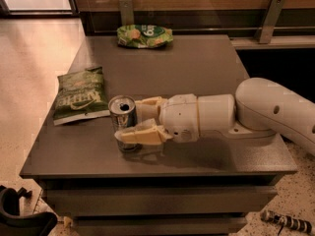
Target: Move redbull can near green rice chip bag
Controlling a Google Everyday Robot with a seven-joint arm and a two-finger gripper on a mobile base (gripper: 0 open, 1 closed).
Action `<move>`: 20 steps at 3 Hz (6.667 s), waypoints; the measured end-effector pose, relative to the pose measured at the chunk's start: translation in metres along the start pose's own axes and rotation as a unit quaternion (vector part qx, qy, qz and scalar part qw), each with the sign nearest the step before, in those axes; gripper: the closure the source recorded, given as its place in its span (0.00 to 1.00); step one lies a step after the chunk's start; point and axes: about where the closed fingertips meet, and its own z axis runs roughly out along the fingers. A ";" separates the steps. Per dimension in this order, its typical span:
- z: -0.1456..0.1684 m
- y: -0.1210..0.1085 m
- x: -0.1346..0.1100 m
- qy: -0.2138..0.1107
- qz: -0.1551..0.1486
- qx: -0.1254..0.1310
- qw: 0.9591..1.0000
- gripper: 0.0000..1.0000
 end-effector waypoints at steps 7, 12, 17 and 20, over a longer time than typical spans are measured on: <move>-0.034 -0.170 -0.014 0.039 0.070 0.034 0.996 1.00; -0.094 -0.332 -0.017 -0.001 0.081 0.215 0.973 1.00; -0.118 -0.428 0.048 0.010 0.119 0.357 0.926 1.00; -0.107 -0.428 0.050 0.010 0.120 0.352 0.928 0.30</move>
Offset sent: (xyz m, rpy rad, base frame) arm -0.0010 0.0020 0.0008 -0.0012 -0.0018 0.0039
